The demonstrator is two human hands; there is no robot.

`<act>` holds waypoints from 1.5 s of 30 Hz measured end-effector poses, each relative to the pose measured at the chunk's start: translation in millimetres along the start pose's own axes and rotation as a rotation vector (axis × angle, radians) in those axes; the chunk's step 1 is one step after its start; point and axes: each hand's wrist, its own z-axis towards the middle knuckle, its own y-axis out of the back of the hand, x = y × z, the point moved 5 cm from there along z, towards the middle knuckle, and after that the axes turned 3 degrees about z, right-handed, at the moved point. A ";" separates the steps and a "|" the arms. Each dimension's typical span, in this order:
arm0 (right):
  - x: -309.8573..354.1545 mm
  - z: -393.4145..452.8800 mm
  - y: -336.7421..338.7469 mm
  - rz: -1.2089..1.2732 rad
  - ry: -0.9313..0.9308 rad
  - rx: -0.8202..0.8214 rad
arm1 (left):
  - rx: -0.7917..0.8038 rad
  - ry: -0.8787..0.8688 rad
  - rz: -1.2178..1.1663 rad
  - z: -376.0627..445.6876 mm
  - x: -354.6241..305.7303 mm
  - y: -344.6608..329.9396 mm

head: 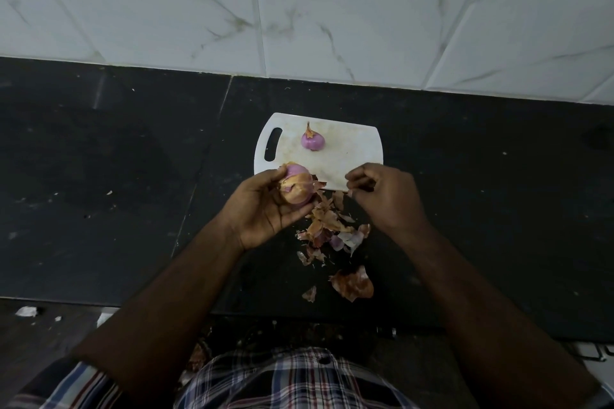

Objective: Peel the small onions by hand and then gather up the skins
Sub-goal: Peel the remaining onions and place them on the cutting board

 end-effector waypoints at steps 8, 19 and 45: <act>19.1 0.9 -4.8 0.019 -0.017 0.094 | -0.143 0.010 0.165 0.4 0.6 1.8; 43.1 -4.9 -35.8 0.095 0.298 -0.046 | -0.190 -0.148 0.295 3.7 -9.9 -15.2; 28.2 -4.9 -27.8 0.024 0.274 -0.053 | -0.322 -0.155 0.294 -1.3 -13.8 -15.8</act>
